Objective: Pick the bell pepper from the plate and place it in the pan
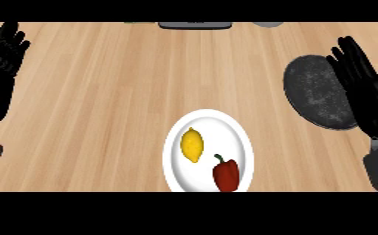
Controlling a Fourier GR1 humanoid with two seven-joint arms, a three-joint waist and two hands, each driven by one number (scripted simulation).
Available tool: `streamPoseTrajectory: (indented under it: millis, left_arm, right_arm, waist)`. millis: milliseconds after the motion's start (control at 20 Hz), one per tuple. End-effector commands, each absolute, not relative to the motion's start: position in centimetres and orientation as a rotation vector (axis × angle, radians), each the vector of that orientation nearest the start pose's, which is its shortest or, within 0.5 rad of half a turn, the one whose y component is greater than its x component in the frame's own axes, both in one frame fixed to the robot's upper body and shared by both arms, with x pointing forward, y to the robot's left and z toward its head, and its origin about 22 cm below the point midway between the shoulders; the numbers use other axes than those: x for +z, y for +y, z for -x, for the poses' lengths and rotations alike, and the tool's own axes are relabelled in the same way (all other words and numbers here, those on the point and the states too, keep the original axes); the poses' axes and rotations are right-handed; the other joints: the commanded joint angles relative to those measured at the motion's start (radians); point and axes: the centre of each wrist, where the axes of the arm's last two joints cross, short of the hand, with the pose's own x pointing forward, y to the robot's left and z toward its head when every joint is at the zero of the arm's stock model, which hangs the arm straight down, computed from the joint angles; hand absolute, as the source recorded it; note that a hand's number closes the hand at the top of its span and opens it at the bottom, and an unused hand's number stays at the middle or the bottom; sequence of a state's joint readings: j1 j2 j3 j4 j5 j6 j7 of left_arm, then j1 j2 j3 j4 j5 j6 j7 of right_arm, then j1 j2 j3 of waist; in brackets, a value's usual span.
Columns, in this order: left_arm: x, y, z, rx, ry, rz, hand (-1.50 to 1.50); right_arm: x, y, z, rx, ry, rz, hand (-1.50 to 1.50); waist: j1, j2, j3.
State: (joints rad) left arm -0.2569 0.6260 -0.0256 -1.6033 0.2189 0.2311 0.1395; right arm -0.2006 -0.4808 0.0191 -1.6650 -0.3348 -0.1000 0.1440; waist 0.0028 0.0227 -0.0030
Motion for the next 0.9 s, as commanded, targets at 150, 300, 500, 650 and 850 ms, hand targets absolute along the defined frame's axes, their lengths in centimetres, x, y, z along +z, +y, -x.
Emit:
streamPoseTrajectory:
  millis: [150, 300, 500, 650, 850]
  left_arm:
    - [11.3, 30.0, -30.2, -0.12, -1.715, -0.309, 0.0]
    - [7.7, 27.1, -29.4, -0.084, -1.653, -0.184, 0.0]
    - [6.4, 28.5, -28.8, -0.041, -1.605, -0.22, 0.0]
    - [6.9, 28.3, -28.7, -0.037, -1.625, -0.206, 0.0]
    - [4.8, 27.9, -30.0, -0.041, -1.615, -0.215, 0.0]
  right_arm:
    - [6.0, -22.6, -27.5, 0.513, -1.533, -0.442, 1.5]
    - [2.1, -20.9, -25.5, 0.738, -1.377, -0.589, 1.5]
    - [-0.2, -25.8, -23.2, 0.716, -1.724, -0.237, -1.5]
    - [1.0, -31.1, -23.0, 0.794, -1.794, -0.107, -1.5]
    - [6.7, -33.2, -24.4, 0.945, -1.777, -0.096, -1.5]
  waist:
    - [0.034, 0.002, 0.005]
    - [0.032, 0.003, 0.004]
    - [-0.017, -0.023, 0.005]
    - [-0.016, -0.026, 0.005]
    - [-0.019, -0.023, 0.002]
